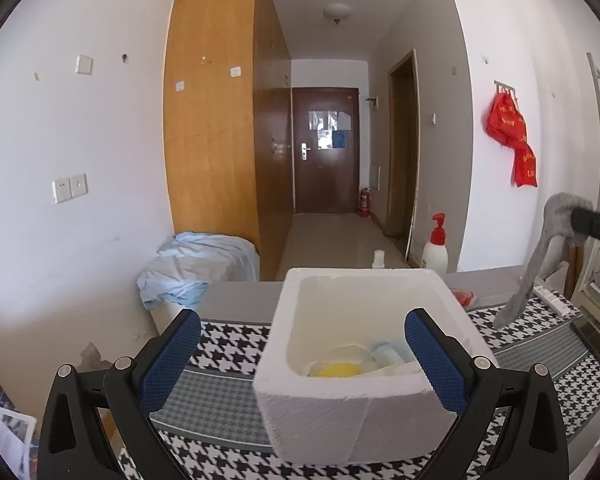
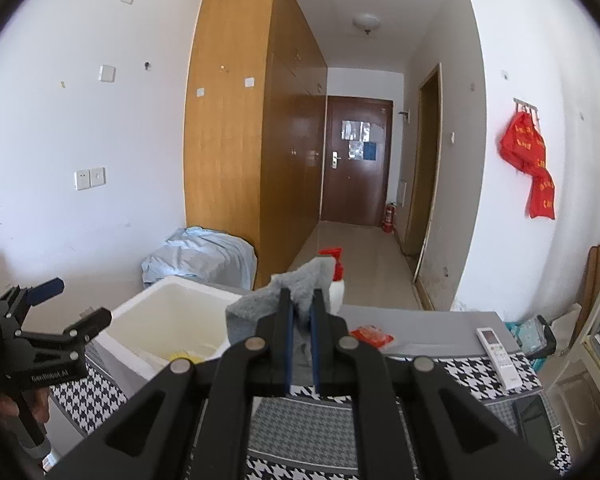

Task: Organize soft objects
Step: 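Carry the grey cloth with the right gripper over the box and lower it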

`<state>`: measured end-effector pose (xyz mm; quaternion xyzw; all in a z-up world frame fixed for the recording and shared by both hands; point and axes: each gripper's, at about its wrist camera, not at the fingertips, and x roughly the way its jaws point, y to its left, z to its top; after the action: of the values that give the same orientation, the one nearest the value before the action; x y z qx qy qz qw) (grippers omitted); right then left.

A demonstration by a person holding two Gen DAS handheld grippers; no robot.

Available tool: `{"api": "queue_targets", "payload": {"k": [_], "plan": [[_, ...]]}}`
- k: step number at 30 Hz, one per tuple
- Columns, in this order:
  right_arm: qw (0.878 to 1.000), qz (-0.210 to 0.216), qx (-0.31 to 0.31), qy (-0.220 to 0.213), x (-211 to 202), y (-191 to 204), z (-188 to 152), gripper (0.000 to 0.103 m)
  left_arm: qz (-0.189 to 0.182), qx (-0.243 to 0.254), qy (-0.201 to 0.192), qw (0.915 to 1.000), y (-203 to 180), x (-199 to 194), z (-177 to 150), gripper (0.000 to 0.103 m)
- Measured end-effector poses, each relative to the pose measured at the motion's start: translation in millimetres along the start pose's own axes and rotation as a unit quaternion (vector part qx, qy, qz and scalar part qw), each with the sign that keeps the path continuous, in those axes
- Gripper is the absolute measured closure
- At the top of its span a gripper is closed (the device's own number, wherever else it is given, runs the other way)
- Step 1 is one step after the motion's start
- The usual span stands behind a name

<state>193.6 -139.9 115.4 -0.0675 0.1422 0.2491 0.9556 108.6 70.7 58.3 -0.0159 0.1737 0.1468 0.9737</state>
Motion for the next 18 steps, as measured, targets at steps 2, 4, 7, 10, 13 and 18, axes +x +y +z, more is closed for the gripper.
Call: {"api": "queue_targets", "payload": {"k": [2,4,7,10,13,18], "plan": [[1.000,0.003,-0.005,-0.004,-1,5,4,0.093,0.002,-0.004,-0.002,1.0000,6,-4,-1,0.001],[1.000,0.008,-0.009,-0.008,-2,9,6,0.093,0.004,-0.006,-0.003,1.0000,10,-6,-2,0.001],[1.000,0.012,-0.015,-0.011,0,17,12,0.093,0.008,-0.009,-0.002,0.9999,16,-9,-3,0.001],[0.999,0.017,-0.021,-0.018,-1,24,18,0.093,0.013,-0.010,-0.004,0.9999,21,-11,-4,0.001],[0.999,0.024,-0.028,-0.020,1,33,21,0.093,0.015,-0.015,-0.007,0.9998,27,-13,-4,0.001],[0.998,0.041,-0.034,-0.014,8,46,22,0.093,0.015,-0.024,-0.012,0.9995,38,-18,-9,0.001]]}}
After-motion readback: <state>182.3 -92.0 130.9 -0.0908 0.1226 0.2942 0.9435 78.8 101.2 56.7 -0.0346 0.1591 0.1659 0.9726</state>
